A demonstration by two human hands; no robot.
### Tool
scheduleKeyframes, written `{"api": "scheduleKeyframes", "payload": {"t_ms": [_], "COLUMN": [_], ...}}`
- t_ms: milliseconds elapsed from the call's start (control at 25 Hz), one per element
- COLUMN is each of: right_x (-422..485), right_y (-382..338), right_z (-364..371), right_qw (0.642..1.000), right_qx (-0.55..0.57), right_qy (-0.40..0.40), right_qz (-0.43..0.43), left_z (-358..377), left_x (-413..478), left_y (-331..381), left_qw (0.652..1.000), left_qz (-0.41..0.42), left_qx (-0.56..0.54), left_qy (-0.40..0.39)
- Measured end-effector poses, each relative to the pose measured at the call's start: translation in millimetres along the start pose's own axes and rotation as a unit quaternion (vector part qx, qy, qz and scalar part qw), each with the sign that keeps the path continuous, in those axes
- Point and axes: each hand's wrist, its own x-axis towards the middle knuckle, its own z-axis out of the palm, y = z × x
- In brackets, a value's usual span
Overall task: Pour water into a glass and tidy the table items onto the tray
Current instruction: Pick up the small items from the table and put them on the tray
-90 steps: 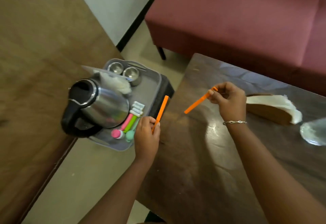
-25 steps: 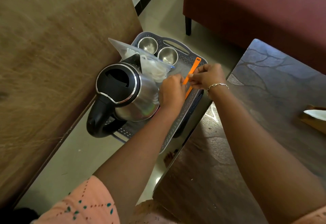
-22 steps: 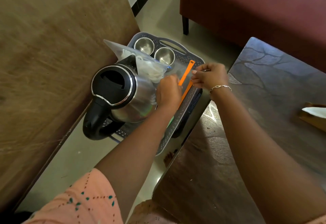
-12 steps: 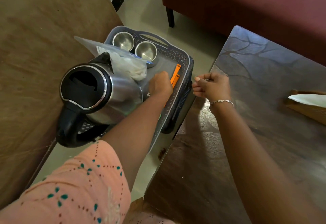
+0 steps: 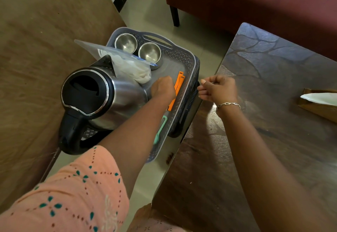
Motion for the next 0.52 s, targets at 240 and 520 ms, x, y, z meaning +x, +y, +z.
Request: {"api": "scheduleKeyframes", "payload": {"t_ms": [240, 520], "right_x": [-2.4, -2.0], "right_y": [5.6, 11.5], "right_z": [0.0, -0.5], "right_qw": [1.000, 1.000], "right_qx": [-0.013, -0.016], "right_qy": [-0.002, -0.003], "right_qz": [-0.002, -0.002], "left_z": [8.4, 47.4], "left_x": [-35.0, -50.6], "left_y": [-16.1, -32.4], "left_qw": [1.000, 0.993], "left_qz": [0.018, 0.023], "left_qx": [0.005, 0.040], "left_qy": [0.026, 0.107]}}
